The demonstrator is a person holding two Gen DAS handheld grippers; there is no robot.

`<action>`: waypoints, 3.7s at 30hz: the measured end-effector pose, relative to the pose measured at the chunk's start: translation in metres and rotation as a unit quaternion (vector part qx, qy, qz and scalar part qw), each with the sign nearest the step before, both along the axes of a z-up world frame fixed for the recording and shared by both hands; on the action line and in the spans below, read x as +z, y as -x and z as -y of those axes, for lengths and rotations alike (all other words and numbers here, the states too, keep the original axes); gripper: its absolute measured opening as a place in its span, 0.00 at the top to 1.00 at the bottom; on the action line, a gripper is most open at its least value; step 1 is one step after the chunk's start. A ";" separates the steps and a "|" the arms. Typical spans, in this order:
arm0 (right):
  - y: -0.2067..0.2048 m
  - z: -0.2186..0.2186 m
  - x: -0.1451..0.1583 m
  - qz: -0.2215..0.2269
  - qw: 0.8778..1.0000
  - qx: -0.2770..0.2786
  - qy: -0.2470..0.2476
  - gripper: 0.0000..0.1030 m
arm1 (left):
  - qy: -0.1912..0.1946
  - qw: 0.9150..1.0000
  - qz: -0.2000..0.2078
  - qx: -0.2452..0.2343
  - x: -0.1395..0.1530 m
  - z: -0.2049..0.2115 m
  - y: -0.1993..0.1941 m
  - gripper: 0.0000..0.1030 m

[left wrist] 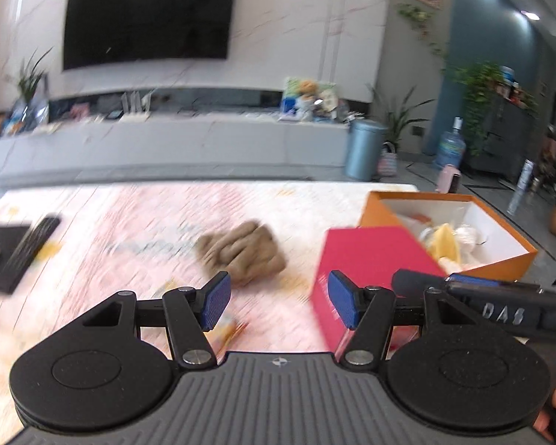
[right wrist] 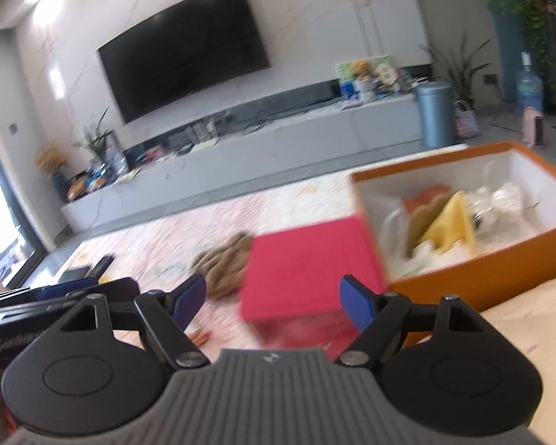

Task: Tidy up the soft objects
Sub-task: 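Move both tools back toward the remaining items on the bed, then grasp the yellow wipes packet with the left gripper while the right approaches the brown towel, then grasp the brown knotted towel with the right gripper and lift it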

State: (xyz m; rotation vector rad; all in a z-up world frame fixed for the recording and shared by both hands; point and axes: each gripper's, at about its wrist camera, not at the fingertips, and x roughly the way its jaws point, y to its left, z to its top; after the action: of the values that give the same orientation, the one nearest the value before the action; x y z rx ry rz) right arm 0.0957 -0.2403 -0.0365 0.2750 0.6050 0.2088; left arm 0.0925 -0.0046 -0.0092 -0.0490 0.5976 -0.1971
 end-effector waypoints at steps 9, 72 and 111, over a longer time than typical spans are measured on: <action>-0.016 -0.076 -0.012 -0.005 0.995 0.069 0.078 0.30 | 0.016 0.997 -0.019 0.066 -0.007 -0.067 0.001 0.31; -0.167 -0.164 -0.066 -0.046 0.961 0.152 0.226 0.27 | 0.121 0.980 -0.080 0.135 -0.089 -0.124 -0.095 0.84; -0.142 -0.146 -0.102 -0.054 0.978 0.124 0.158 0.74 | 0.131 0.979 -0.076 0.137 -0.116 -0.115 -0.091 0.80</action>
State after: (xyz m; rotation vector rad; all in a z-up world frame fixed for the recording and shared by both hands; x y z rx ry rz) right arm 0.2377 -0.0940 -0.1386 -0.0986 0.7693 0.3353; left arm 0.1833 0.1107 -0.1248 -0.4030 0.7069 -0.0024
